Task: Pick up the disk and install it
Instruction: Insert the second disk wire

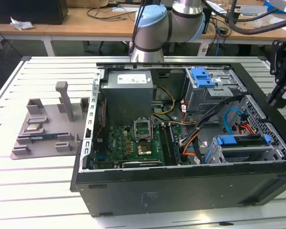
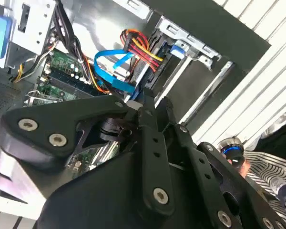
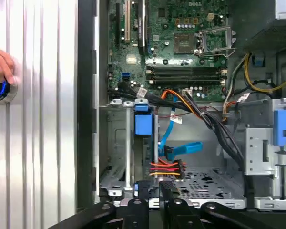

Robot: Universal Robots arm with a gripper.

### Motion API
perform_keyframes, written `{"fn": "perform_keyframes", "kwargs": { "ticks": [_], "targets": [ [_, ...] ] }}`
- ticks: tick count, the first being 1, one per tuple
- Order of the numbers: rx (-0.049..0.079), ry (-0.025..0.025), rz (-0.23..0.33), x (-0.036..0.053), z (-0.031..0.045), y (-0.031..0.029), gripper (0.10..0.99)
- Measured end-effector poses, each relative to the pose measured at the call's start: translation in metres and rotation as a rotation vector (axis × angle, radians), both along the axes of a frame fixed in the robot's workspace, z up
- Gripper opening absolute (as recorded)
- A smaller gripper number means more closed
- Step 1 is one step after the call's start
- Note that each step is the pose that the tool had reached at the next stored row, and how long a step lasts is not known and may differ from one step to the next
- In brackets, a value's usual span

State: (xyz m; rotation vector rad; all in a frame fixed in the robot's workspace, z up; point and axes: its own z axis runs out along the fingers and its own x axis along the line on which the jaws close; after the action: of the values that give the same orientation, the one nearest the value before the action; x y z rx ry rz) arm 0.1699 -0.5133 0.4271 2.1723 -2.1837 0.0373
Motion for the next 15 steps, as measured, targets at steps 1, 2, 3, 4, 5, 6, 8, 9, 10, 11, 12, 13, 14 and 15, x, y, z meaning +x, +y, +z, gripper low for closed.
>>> {"fn": "perform_keyframes", "kwargs": {
  "ticks": [1, 2, 3, 4, 5, 6, 8, 9, 10, 11, 12, 13, 14, 15],
  "targets": [
    [0.003, -0.0004, 0.016, -0.0142, -0.0122, 0.0035, 0.239],
    [0.003, -0.0004, 0.027, -0.0165, -0.0196, 0.0037, 0.239],
    [0.003, -0.0003, 0.036, -0.0169, -0.0252, 0.0037, 0.239],
    [0.003, -0.0004, 0.041, -0.0174, -0.0287, 0.0038, 0.239],
    [0.003, -0.0004, 0.043, -0.0179, -0.0303, 0.0040, 0.239],
    [0.003, -0.0003, 0.049, -0.0188, -0.0341, 0.0048, 0.239],
    [0.003, -0.0003, 0.055, -0.0204, -0.0401, 0.0075, 0.239],
    [0.003, -0.0003, 0.058, -0.0207, -0.0429, 0.0089, 0.239],
    [0.003, -0.0003, 0.061, -0.0211, -0.0459, 0.0100, 0.239],
    [0.003, -0.0003, 0.067, -0.0226, -0.0521, 0.0102, 0.239],
    [0.002, -0.0003, 0.074, -0.0247, -0.0549, 0.0102, 0.239],
    [0.003, -0.0003, 0.078, -0.0249, -0.0555, 0.0101, 0.239],
    [0.003, -0.0003, 0.078, -0.0249, -0.0555, 0.0101, 0.239],
    [0.003, -0.0003, 0.078, -0.0250, -0.0555, 0.0101, 0.239]
  ]
}}
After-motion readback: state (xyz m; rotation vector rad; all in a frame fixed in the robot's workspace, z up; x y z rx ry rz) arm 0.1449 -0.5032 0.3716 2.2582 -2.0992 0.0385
